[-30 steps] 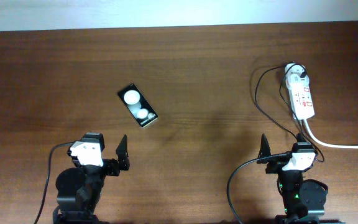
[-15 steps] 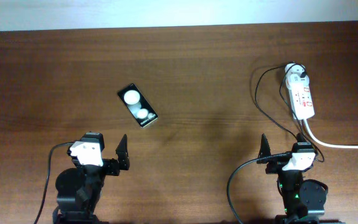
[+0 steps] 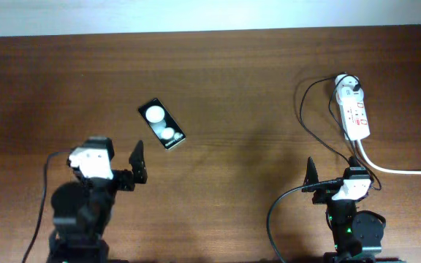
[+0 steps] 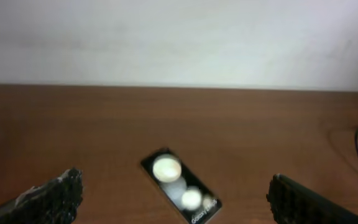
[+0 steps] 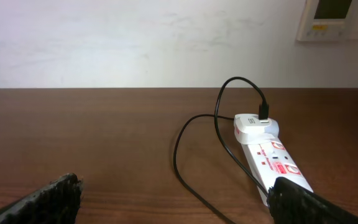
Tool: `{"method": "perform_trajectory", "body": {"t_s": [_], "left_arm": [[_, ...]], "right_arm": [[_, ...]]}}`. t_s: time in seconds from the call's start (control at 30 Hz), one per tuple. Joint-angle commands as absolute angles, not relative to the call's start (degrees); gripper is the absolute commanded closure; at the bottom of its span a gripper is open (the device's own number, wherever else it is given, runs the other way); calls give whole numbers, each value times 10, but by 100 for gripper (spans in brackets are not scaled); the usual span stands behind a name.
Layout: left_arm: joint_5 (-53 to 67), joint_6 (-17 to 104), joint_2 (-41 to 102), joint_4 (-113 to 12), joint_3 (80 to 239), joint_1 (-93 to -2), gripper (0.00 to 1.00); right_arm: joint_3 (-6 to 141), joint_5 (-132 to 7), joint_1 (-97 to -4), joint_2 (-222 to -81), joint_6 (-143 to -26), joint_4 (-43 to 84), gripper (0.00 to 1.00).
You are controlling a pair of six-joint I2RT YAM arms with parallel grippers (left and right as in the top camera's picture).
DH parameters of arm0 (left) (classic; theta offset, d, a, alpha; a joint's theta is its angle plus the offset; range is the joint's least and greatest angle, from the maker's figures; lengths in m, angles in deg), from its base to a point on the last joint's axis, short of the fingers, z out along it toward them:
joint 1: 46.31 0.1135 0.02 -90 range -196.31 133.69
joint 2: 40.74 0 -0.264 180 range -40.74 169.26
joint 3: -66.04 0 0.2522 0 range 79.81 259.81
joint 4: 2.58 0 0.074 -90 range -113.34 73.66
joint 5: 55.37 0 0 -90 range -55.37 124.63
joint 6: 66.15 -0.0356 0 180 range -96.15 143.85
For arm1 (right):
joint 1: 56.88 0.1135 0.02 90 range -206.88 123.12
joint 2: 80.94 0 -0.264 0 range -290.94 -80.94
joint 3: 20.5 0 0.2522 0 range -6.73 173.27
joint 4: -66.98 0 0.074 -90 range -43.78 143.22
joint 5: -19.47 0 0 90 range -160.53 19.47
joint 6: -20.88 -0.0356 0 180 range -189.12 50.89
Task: Plug charger to phone and switch on socket
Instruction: 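Move the left gripper over the black phone and lower onto it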
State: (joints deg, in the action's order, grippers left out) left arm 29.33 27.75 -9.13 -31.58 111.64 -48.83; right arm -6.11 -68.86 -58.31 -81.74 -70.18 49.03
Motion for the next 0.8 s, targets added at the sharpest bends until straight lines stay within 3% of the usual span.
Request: {"method": "perform_trajectory", "body": {"t_s": [0.0, 0.27, 0.53, 0.77], "left_arm": [[301, 276, 2, -351, 1209, -489, 1], [287, 276, 259, -495, 1436, -500, 1], [189, 282, 356, -472, 1438, -504, 0], [409, 468, 389, -471, 1463, -566, 1]], "right_arm": [[-64, -691, -579, -813, -702, 487, 1], [-64, -691, -579, -813, -702, 487, 1], [-64, -691, -579, -813, -702, 487, 1], [-64, -691, -579, -813, -702, 487, 1]]}}
